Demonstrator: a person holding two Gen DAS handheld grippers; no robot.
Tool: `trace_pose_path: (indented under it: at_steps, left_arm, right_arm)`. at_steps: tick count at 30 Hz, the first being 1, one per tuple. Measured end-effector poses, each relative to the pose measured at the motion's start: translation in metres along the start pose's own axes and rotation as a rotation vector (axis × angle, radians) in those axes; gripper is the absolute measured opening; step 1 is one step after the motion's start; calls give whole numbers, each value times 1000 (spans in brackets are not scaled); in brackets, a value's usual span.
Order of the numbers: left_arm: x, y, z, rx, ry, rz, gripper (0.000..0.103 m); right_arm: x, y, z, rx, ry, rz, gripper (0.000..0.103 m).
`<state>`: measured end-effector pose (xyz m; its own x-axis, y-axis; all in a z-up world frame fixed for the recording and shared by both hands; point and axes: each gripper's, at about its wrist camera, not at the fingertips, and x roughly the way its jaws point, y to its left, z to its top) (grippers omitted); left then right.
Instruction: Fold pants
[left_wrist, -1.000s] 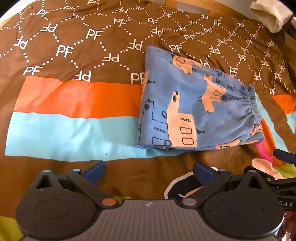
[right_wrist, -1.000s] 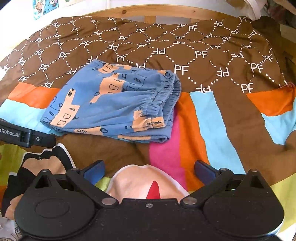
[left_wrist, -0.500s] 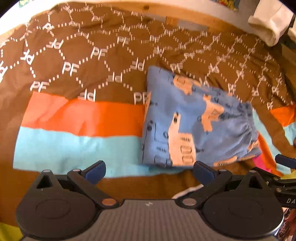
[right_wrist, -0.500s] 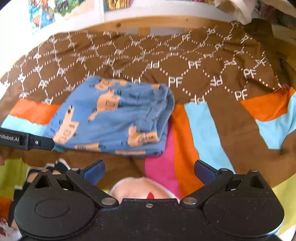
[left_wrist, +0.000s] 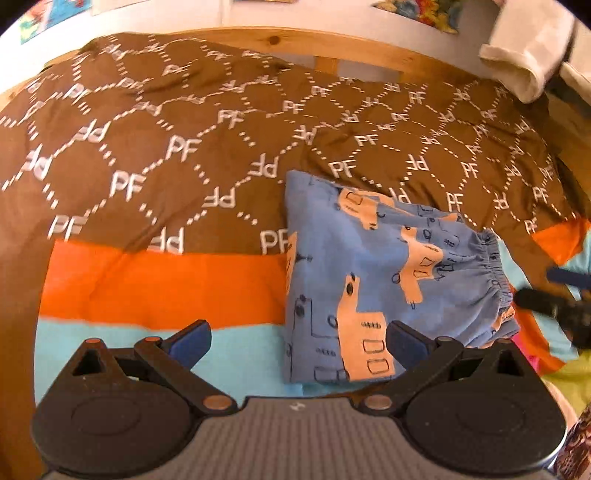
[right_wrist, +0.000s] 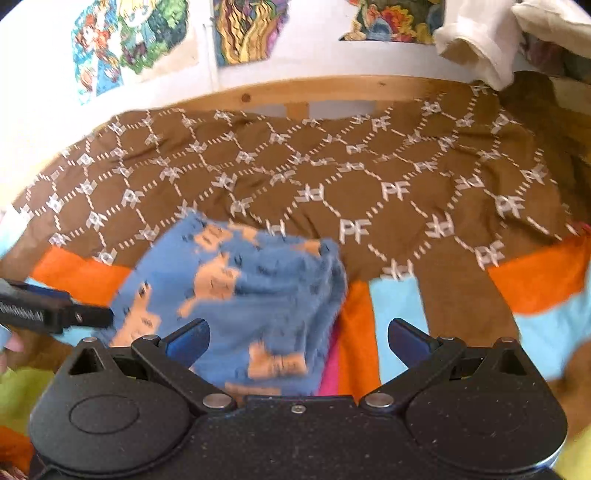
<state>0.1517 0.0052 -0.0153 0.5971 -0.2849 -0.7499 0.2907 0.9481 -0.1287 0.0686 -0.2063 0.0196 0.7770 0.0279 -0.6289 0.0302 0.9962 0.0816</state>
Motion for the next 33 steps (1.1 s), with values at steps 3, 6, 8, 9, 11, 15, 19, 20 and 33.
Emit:
trace_pose_path:
  at_steps: [3,6,8,9,11,15,19,20,33]
  left_arm:
    - [8,4,6,58,-35,-31,103]
    - [20,14,-5,56,-161,-131,103]
    - [31,17,-17,38,-232,-174,103]
    - [36,15,-17,30,-220,-171,103]
    - [45,10,-16,45,-182,-198,103]
    - [57,15,-20,19,-153,-241,103]
    - [58,24,-20,-47,-148,-285,103]
    - [58,27,-19,-64,-146,-299,103]
    - [56,41,-14,-160,-122,-398,76]
  right_arm:
    - [14,-15,18,16,-14,73,102]
    - [35,-28,34,22,-14,101,102]
    - [51,-33,41,-12,-7,120,102]
    - [59,-34,42,-27,-4,132,102]
    - [77,-39,40,-38,12,156,102]
    - [106,-56,34,33,55,221,102]
    - [119,-77,33,203,56,322,102]
    - [120,-80,34,237,54,347,102]
    - [129,-80,37,282,109,347,52]
